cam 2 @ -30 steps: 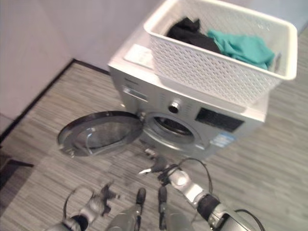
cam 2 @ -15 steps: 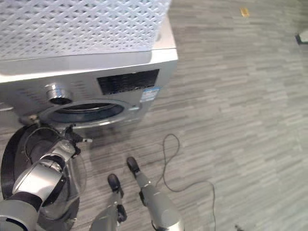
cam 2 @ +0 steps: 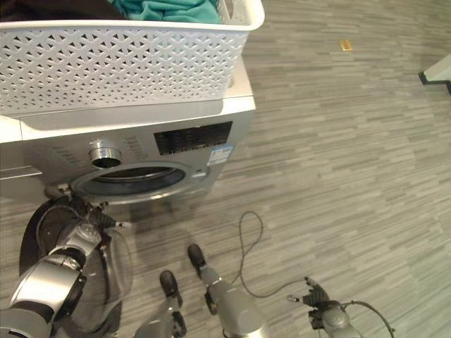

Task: Grab the laundry basket,head to the washer,open it,put in the laundry and shut it.

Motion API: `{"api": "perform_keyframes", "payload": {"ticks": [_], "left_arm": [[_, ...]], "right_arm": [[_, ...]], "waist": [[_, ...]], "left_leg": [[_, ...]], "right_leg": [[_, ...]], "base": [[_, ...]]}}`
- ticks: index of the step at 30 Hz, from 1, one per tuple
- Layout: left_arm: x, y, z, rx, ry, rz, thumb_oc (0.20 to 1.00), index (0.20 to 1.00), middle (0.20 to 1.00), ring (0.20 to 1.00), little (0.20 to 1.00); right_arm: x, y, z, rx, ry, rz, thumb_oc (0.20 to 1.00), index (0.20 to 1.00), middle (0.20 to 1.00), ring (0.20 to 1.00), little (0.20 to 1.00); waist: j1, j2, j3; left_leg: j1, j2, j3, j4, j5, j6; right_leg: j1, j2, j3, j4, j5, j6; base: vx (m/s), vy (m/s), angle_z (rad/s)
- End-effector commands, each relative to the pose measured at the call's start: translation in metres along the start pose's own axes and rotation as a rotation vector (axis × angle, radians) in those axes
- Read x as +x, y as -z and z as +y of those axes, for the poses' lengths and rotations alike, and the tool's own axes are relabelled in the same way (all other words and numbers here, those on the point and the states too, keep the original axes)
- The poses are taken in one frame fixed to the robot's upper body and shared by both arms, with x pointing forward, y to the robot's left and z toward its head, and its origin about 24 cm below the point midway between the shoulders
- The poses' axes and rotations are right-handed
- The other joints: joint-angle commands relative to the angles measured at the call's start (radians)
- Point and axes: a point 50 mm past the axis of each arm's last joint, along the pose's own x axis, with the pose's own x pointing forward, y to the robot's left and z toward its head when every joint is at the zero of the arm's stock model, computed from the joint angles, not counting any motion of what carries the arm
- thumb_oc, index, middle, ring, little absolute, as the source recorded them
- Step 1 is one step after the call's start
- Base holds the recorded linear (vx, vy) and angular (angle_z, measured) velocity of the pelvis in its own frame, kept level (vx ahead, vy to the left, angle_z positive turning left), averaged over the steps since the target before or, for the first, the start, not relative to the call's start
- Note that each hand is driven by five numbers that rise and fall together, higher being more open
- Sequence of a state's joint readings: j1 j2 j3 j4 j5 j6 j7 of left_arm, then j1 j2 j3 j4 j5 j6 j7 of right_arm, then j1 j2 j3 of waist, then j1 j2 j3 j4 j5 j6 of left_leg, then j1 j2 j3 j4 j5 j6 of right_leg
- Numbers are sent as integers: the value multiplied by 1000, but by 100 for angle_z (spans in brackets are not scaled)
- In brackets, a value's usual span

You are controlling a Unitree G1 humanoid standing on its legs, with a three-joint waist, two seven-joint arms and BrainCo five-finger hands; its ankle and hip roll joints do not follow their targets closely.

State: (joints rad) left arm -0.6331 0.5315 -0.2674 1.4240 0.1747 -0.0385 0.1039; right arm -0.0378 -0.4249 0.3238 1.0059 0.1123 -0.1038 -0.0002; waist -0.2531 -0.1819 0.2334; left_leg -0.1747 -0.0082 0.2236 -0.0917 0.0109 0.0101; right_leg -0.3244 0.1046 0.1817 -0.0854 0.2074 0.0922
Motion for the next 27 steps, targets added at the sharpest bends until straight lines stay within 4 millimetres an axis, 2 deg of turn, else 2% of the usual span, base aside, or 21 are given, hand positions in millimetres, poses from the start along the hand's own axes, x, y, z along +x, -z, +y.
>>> {"api": "perform_keyframes", "payload": {"ticks": [1, 7, 11, 12, 14, 16, 19, 21, 25, 26, 27], "left_arm": [[-26, 106, -28, 24, 109, 350, 1000, 1000, 1000, 1000, 1000], [-29, 101, -49, 16, 134, 301, 1000, 1000, 1000, 1000, 1000], [-30, 98, -58, 1, 140, 278, 1000, 1000, 1000, 1000, 1000], [-33, 100, -70, -19, 164, 280, 1000, 1000, 1000, 1000, 1000], [-36, 101, -79, -29, 184, 277, 1000, 1000, 1000, 1000, 1000], [-36, 101, -79, -33, 185, 279, 1000, 1000, 1000, 1000, 1000], [-33, 99, -71, -48, 159, 274, 1000, 1000, 1000, 1000, 1000], [-27, 90, -59, -53, 129, 244, 1000, 1000, 1000, 1000, 1000], [-18, 75, -33, -54, 60, 194, 1000, 1000, 1000, 1000, 1000], [-14, 67, -19, -55, 21, 171, 1000, 1000, 1000, 1000, 1000], [-13, 67, -19, -55, 20, 170, 1000, 1000, 1000, 1000, 1000]], "right_arm": [[-10, 30, -13, 7, 43, 104, 1000, 1000, 1000, 1000, 1000], [-14, 49, -6, -64, 25, 189, 1000, 1000, 1000, 1000, 1000], [-15, 54, -5, -51, 30, 212, 1000, 1000, 1000, 1000, 1000], [-16, 58, -3, -28, 36, 234, 1000, 1000, 1000, 1000, 1000], [-18, 65, -8, -11, 60, 276, 1000, 1000, 1000, 1000, 1000], [-18, 65, -9, -6, 65, 282, 1000, 1000, 1000, 1000, 1000], [-19, 67, -17, -9, 85, 292, 1000, 1000, 1000, 1000, 1000], [-20, 68, -25, -13, 107, 302, 1000, 1000, 1000, 1000, 1000], [-18, 62, -36, -13, 138, 282, 1000, 1000, 1000, 1000, 1000], [-18, 60, -38, -14, 144, 274, 1000, 1000, 1000, 1000, 1000], [-18, 60, -38, -14, 144, 274, 1000, 1000, 1000, 1000, 1000]], "waist": [[53, 3, -27], [95, 36, -43], [106, 48, -48], [115, 61, -57], [122, 82, -74], [121, 88, -79], [119, 100, -88], [120, 109, -88], [120, 109, -73], [119, 104, -59], [119, 104, -59]], "left_leg": [[-41, 40, -41, 4, -12, -47], [-21, 26, -89, 4, -4, -49], [-8, 20, -102, 4, -3, -49], [6, 15, -111, 4, -4, -49], [19, 11, -121, 4, -5, -50], [19, 10, -125, 4, -4, -50], [16, 10, -132, 4, -1, -52], [3, 10, -139, 4, 6, -54], [-25, 12, -143, 4, 16, -58], [-40, 14, -142, 4, 21, -60], [-40, 14, -142, 4, 22, -60]], "right_leg": [[28, -85, 0, -1, -65, 79], [74, -106, -50, 2, -90, 62], [91, -110, -61, 3, -98, 58], [110, -115, -69, 2, -105, 55], [128, -120, -75, -2, -113, 52], [130, -122, -79, -2, -115, 51], [130, -125, -86, -2, -116, 47], [121, -127, -95, -2, -114, 44], [98, -127, -107, -2, -108, 46], [86, -127, -111, -2, -102, 49], [86, -127, -111, -2, -102, 49]], "base": [[-8, -46, 14], [3, -54, 25], [19, -31, 24], [31, -15, 25], [35, -14, 28], [14, 5, 20], [-8, 6, 27], [-44, 4, 8], [-49, 6, 3], [-49, 6, 4], [-40, 4, 2]]}}
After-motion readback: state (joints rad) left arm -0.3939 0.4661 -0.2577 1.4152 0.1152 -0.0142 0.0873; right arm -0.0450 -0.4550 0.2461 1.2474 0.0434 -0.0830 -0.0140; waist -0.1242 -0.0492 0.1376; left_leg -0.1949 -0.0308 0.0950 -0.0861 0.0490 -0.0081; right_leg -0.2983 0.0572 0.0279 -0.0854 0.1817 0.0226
